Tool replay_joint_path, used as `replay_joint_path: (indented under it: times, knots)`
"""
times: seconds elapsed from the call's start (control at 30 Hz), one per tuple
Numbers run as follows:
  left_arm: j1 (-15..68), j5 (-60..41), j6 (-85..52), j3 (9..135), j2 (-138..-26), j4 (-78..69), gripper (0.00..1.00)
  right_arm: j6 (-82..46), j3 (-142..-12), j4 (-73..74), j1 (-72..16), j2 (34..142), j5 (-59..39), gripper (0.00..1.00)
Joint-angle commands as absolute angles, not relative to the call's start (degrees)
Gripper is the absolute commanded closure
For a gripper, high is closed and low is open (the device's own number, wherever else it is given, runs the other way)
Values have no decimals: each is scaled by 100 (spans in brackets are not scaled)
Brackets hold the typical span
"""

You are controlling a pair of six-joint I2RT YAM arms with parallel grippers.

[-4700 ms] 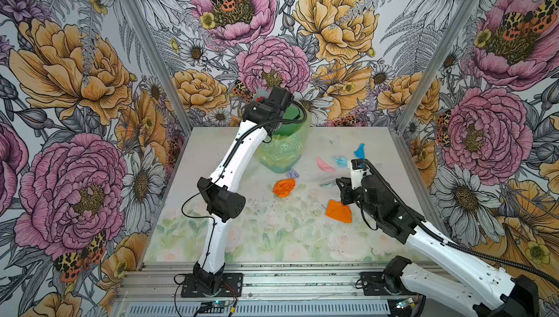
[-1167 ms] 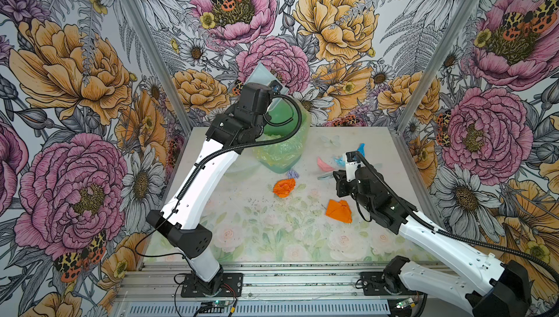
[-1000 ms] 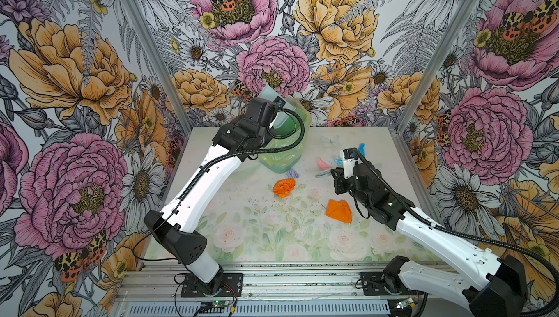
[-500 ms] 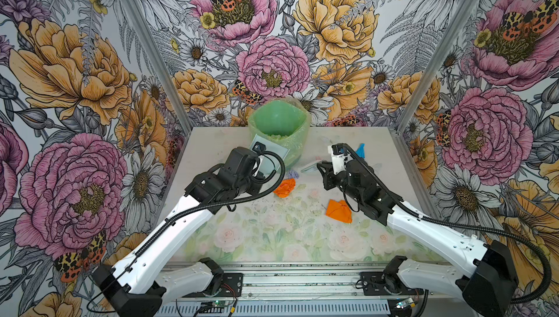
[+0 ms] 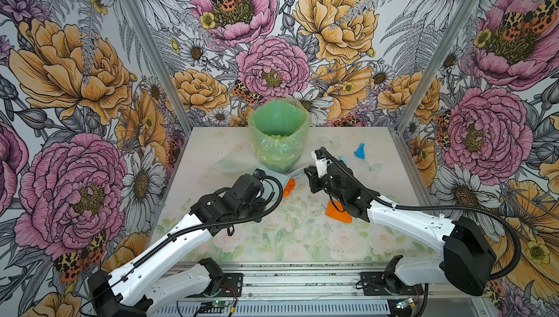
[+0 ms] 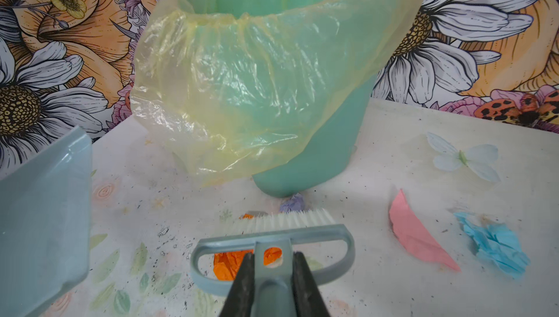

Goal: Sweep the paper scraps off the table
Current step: 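Bring the empty dustpan back down near the orange scrap with the left gripper, then push the orange scrap with the brush into the dustpan while the left gripper holds it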

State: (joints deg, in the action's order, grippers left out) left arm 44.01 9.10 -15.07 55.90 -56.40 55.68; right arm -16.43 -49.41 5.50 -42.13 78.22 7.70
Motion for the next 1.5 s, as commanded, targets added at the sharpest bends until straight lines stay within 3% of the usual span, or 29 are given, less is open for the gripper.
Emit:
replay_joint_path:
  times: [0.0,0.53,1.47]
  knots:
    - [4482,592,-1931,5434,-5657,5205,81,-1584,-5174,826,-4271,7946,949,100]
    - [4577,308,-3131,4702,-5835,5193,81,-1826,-5125,1212,-4372,8528,1383,100]
    - [4981,268,-3010,4645,-8472,4181,85,-1257,-5235,876,-4966,9238,2378,100]
